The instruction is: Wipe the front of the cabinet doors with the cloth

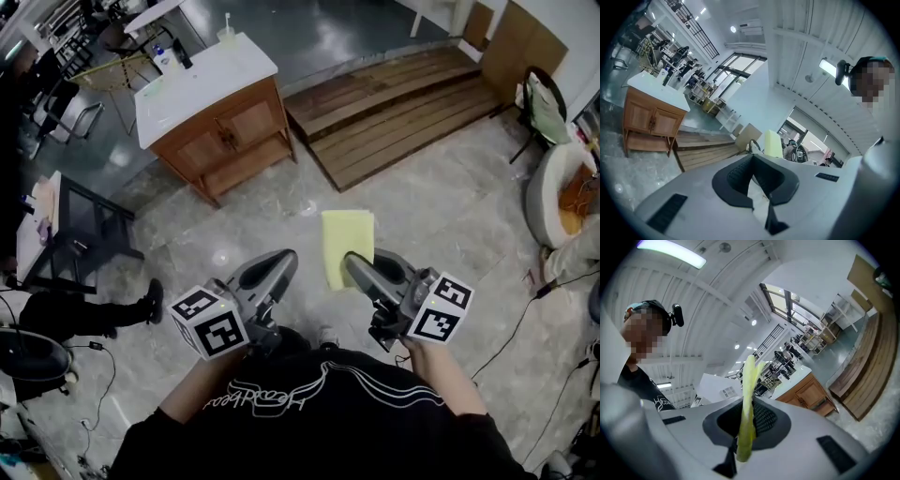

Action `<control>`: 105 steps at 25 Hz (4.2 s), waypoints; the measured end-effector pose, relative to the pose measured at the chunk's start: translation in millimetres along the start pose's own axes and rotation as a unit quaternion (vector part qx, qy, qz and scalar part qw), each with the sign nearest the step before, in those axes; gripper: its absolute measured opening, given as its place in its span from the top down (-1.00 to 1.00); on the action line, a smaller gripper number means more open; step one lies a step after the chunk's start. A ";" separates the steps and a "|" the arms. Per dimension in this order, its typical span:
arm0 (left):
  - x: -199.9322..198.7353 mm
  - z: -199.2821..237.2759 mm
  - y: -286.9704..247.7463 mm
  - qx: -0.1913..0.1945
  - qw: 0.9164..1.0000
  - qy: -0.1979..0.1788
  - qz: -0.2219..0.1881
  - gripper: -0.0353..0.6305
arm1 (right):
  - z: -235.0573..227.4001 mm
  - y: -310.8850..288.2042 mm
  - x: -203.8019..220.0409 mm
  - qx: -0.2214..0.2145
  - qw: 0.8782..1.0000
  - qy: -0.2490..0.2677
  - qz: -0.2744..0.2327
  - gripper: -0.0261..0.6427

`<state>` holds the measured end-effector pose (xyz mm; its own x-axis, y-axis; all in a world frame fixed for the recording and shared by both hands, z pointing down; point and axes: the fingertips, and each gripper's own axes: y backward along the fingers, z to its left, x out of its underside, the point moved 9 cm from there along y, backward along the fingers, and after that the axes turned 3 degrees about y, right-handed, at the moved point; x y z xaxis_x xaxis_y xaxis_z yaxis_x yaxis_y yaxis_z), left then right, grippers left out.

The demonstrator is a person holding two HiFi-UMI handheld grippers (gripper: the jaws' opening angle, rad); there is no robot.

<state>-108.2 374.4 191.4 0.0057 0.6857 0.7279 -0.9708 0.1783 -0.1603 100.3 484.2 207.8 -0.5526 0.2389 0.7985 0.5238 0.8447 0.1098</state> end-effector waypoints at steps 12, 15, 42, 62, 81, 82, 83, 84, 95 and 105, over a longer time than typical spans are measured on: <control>-38.0 60.1 -31.7 -0.016 0.999 0.000 -0.030 0.88 | -47.1 -64.6 -22.0 -0.009 0.999 0.048 0.017 0.80; -54.1 94.3 -42.6 -0.024 0.999 0.011 -0.043 0.88 | -71.8 -96.4 -30.9 -0.011 0.997 0.067 0.033 0.80; -184.6 456.6 -87.5 -0.149 0.979 0.077 -0.113 0.88 | -340.9 -437.0 -12.5 -0.019 0.966 0.179 0.187 0.80; -160.6 568.4 -101.0 -0.233 0.947 0.143 -0.167 0.88 | -469.3 -563.6 96.2 0.013 0.961 0.178 0.213 0.80; -149.8 599.5 -113.1 -0.245 0.946 0.150 -0.152 0.88 | -519.2 -615.4 132.5 0.051 0.943 0.211 0.253 0.80; -149.3 600.5 -113.9 -0.246 0.946 0.151 -0.151 0.88 | -520.8 -615.4 132.2 0.054 0.943 0.209 0.252 0.80; -148.8 601.4 -114.9 -0.247 0.945 0.152 -0.151 0.88 | -521.7 -615.4 131.8 0.056 0.944 0.208 0.251 0.80; -147.9 602.1 -116.2 -0.247 0.945 0.153 -0.151 0.88 | -522.6 -615.1 131.6 0.058 0.944 0.207 0.250 0.80; -134.3 602.5 -132.7 -0.251 0.944 0.165 -0.138 0.88 | -551.1 -596.3 104.0 0.098 0.952 0.187 0.223 0.80; -120.3 595.7 -152.1 -0.247 0.947 0.168 -0.118 0.88 | -587.8 -553.6 74.1 0.146 0.946 0.195 0.212 0.80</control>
<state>-104.1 -155.7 525.3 0.3660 0.7567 0.5417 -0.7033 0.6061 -0.3716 150.5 -247.3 554.1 -0.0208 0.4389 0.8983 0.4125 0.8222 -0.3922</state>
